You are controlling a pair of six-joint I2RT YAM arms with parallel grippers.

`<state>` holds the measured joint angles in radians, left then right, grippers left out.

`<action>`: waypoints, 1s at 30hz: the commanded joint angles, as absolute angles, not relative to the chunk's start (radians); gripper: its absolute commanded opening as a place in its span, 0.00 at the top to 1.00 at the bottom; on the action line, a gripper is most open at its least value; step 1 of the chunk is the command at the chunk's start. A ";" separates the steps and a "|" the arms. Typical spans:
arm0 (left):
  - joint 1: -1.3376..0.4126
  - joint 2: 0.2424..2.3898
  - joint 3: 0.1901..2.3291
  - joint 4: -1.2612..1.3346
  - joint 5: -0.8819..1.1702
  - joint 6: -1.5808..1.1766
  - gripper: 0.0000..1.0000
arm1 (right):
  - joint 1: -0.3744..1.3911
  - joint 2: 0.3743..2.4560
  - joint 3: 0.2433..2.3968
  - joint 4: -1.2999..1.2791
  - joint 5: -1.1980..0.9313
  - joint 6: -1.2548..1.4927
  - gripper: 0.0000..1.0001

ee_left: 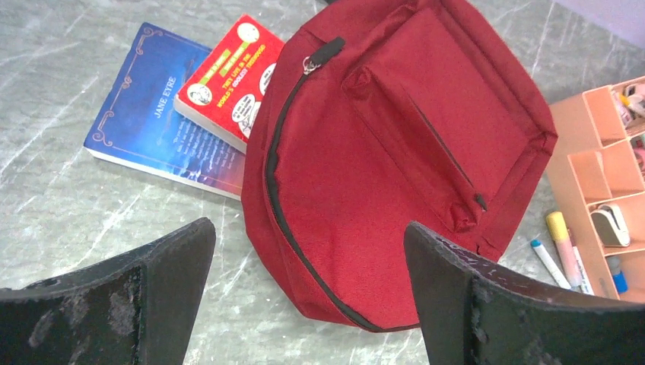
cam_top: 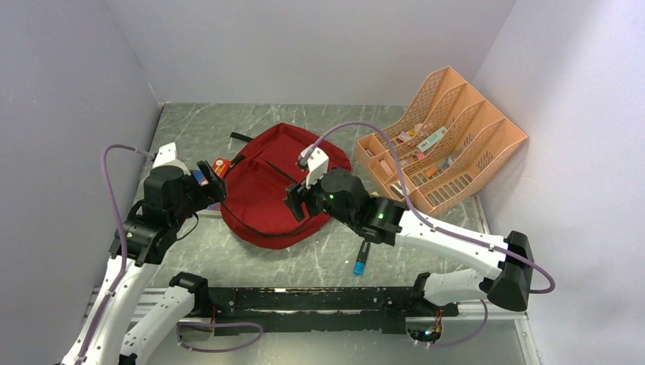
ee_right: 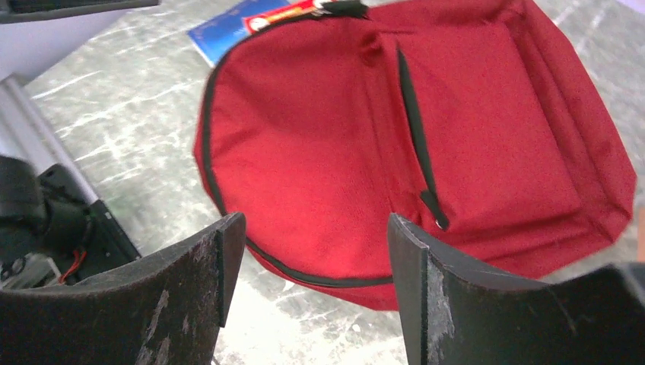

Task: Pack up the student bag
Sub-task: Adjust the student bag at the center of the board.

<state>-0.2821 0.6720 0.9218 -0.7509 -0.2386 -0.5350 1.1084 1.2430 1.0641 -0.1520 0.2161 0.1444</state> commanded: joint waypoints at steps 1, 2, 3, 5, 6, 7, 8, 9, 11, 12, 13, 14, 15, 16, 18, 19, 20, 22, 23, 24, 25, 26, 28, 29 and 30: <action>-0.272 0.696 0.901 -0.730 -0.204 -0.530 0.02 | 1.107 1.266 1.088 -0.209 0.379 0.258 0.28; -0.272 0.700 0.898 -0.735 -0.208 -0.533 0.02 | 1.107 1.268 1.085 -0.210 0.381 0.268 0.28; -0.272 0.701 0.894 -0.740 -0.211 -0.536 0.02 | 1.106 1.268 1.082 -0.208 0.383 0.280 0.28; -0.272 0.698 0.885 -0.746 -0.221 -0.541 0.02 | 1.106 1.270 1.074 -0.200 0.385 0.299 0.28; -0.272 0.697 0.881 -0.747 -0.223 -0.544 0.02 | 1.106 1.271 1.072 -0.198 0.392 0.311 0.28; -0.272 0.700 0.876 -0.744 -0.224 -0.546 0.02 | 1.106 1.275 1.072 -0.198 0.399 0.326 0.28; -0.272 0.705 0.870 -0.737 -0.220 -0.543 0.02 | 1.104 1.281 1.073 -0.198 0.409 0.343 0.28; -0.272 0.720 0.867 -0.728 -0.218 -0.533 0.02 | 1.101 1.288 1.074 -0.199 0.417 0.363 0.28; -0.272 0.769 0.880 -0.728 -0.235 -0.514 0.02 | 1.098 1.309 1.089 -0.204 0.423 0.404 0.28; -0.271 0.806 0.893 -0.722 -0.244 -0.497 0.02 | 1.096 1.323 1.098 -0.211 0.421 0.423 0.28; -0.271 0.846 0.911 -0.712 -0.245 -0.473 0.02 | 1.096 1.335 1.109 -0.218 0.414 0.437 0.28; -0.272 0.893 0.932 -0.697 -0.238 -0.444 0.02 | 1.096 1.346 1.116 -0.221 0.401 0.448 0.28; -0.272 0.941 0.958 -0.681 -0.231 -0.420 0.02 | 1.096 1.354 1.119 -0.219 0.385 0.456 0.28; -0.272 0.988 0.985 -0.662 -0.218 -0.396 0.04 | 1.096 1.359 1.120 -0.217 0.364 0.460 0.28; -0.272 1.080 1.045 -0.632 -0.190 -0.347 0.10 | 1.095 1.364 1.121 -0.219 0.345 0.473 0.30; -0.272 1.125 1.073 -0.624 -0.173 -0.309 0.12 | 1.096 1.365 1.121 -0.224 0.341 0.481 0.31; -0.270 1.168 1.112 -0.618 -0.158 -0.278 0.14 | 1.096 1.365 1.120 -0.232 0.339 0.488 0.32; -0.271 1.250 1.171 -0.628 -0.148 -0.223 0.16 | 1.093 1.363 1.118 -0.249 0.334 0.495 0.32; -0.272 1.285 1.197 -0.637 -0.159 -0.203 0.17 | 1.092 1.361 1.114 -0.255 0.333 0.496 0.32; -0.271 1.321 1.219 -0.644 -0.171 -0.181 0.17 | 1.091 1.359 1.109 -0.258 0.333 0.497 0.33; -0.271 1.353 1.240 -0.647 -0.179 -0.161 0.19 | 1.088 1.356 1.102 -0.259 0.328 0.499 0.33; -0.270 1.393 1.258 -0.646 -0.182 -0.144 0.20 | 1.087 1.351 1.094 -0.255 0.319 0.499 0.33; -0.270 1.450 1.284 -0.633 -0.166 -0.111 0.23 | 1.082 1.346 1.076 -0.244 0.294 0.495 0.34; -0.270 1.478 1.298 -0.629 -0.158 -0.099 0.25 | 1.080 1.345 1.070 -0.241 0.281 0.494 0.35; -0.271 1.506 1.314 -0.628 -0.152 -0.092 0.26 | 1.078 1.345 1.067 -0.241 0.269 0.490 0.35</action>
<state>-0.2802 1.4227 1.2541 -0.6514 -0.1864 -0.1928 1.0897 1.3693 1.0855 -0.2466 0.3115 0.4767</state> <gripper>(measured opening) 0.763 0.659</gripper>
